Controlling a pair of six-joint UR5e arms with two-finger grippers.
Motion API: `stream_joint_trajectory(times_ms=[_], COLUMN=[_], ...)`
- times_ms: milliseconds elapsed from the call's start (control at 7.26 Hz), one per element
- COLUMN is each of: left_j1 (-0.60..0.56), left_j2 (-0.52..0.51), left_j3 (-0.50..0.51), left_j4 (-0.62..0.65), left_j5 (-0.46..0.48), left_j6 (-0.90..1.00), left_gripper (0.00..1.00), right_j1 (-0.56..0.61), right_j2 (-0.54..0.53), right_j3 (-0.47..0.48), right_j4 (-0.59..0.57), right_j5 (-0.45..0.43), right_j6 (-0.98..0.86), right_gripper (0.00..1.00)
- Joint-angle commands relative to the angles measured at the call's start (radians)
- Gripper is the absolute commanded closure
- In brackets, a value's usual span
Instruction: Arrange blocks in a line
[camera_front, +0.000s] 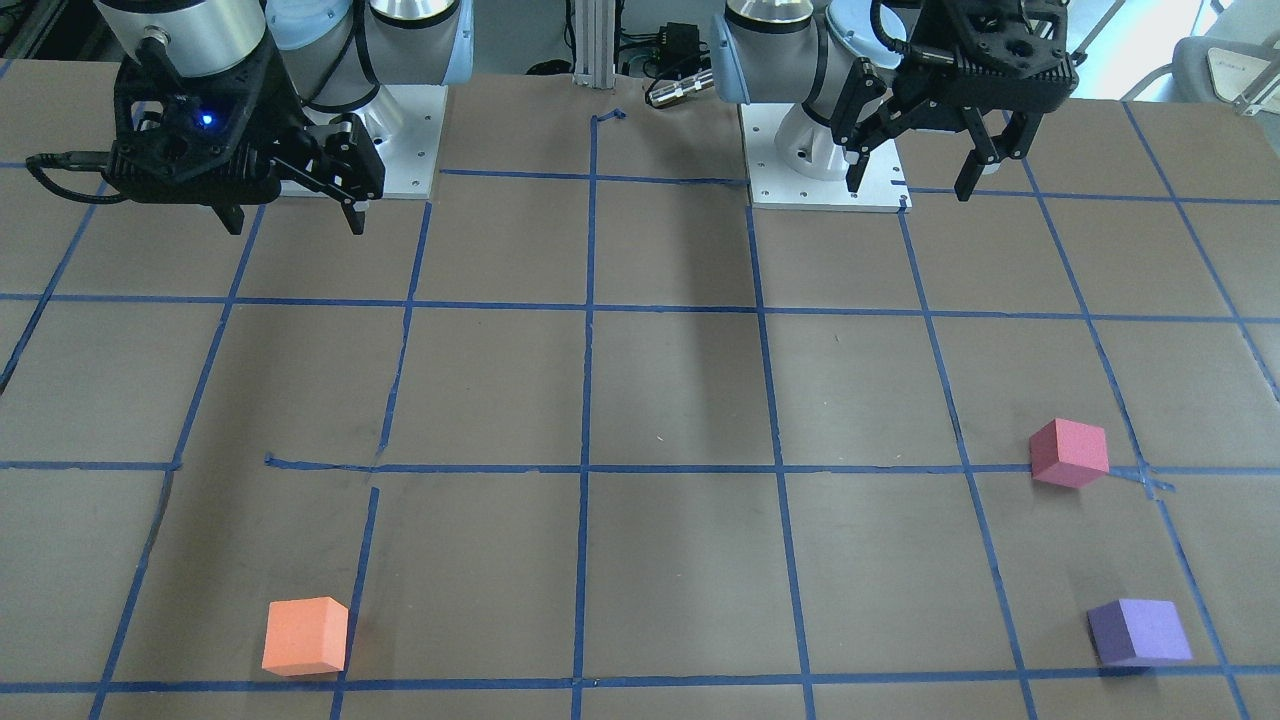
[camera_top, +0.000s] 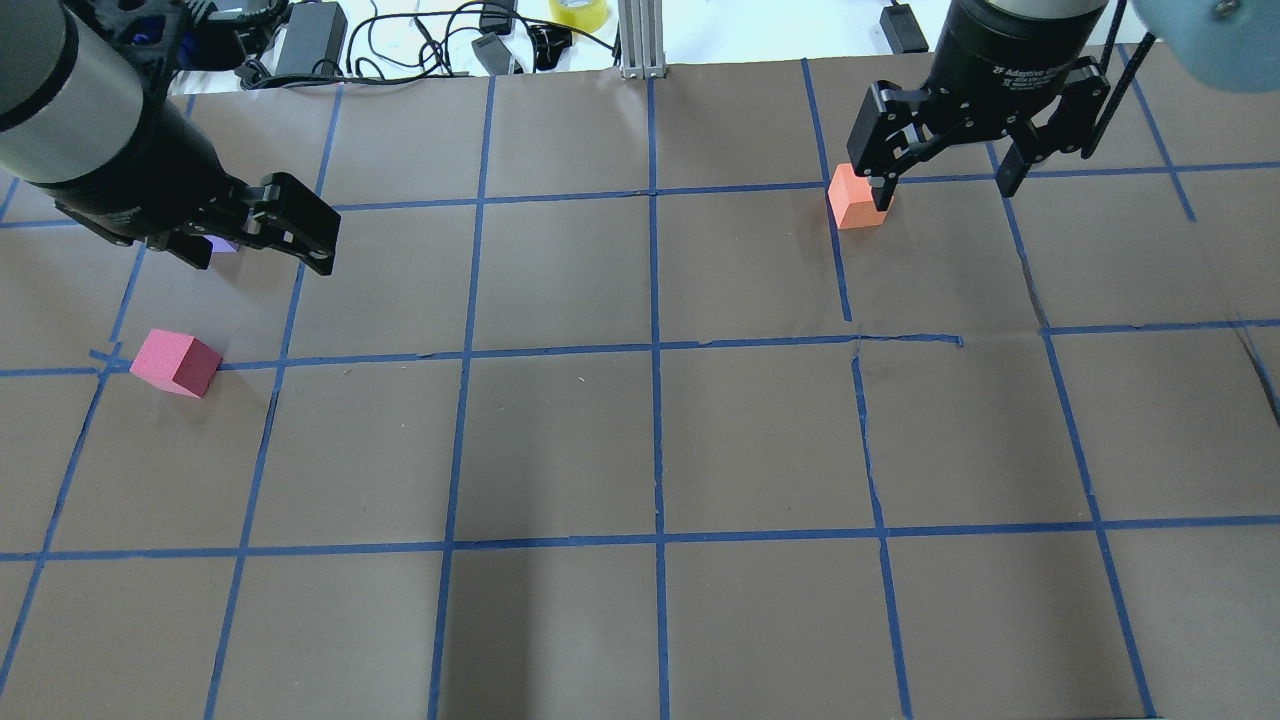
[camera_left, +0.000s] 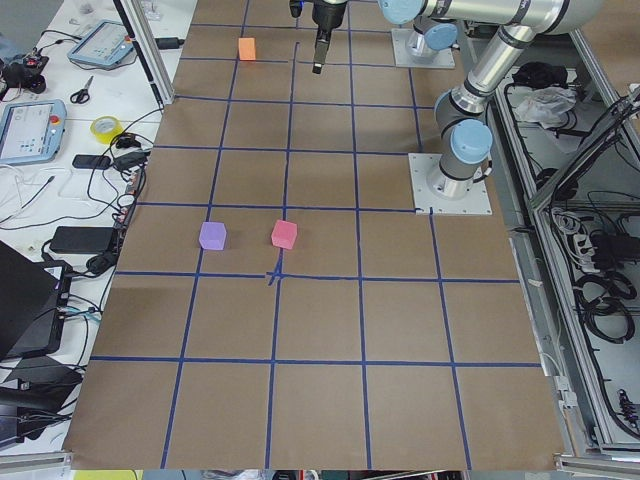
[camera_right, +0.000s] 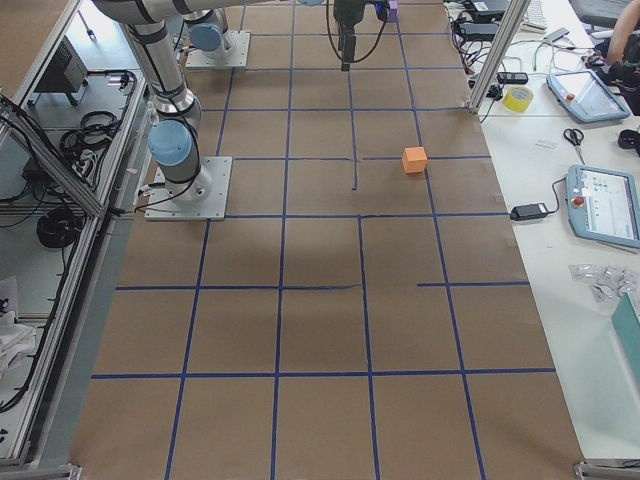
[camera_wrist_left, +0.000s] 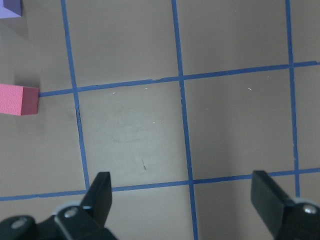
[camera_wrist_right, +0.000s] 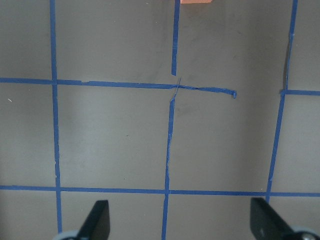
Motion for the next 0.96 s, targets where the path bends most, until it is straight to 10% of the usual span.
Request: stream_joint_trajectory(times_ms=[0, 826], left_j1=[-0.006, -0.006], left_j2=[-0.002, 0.0], left_j3=[-0.002, -0.021], left_j4=[-0.002, 0.002], left_j5=[-0.002, -0.002], left_j6=[0.002, 0.001], left_gripper=[0.0, 0.0], right_j1=[-0.001, -0.001], right_j2=[0.001, 0.01], right_j3=[0.0, 0.002], right_j4=[-0.002, 0.019], right_j5=[0.0, 0.002], right_j6=[0.0, 0.011], right_gripper=[0.0, 0.0])
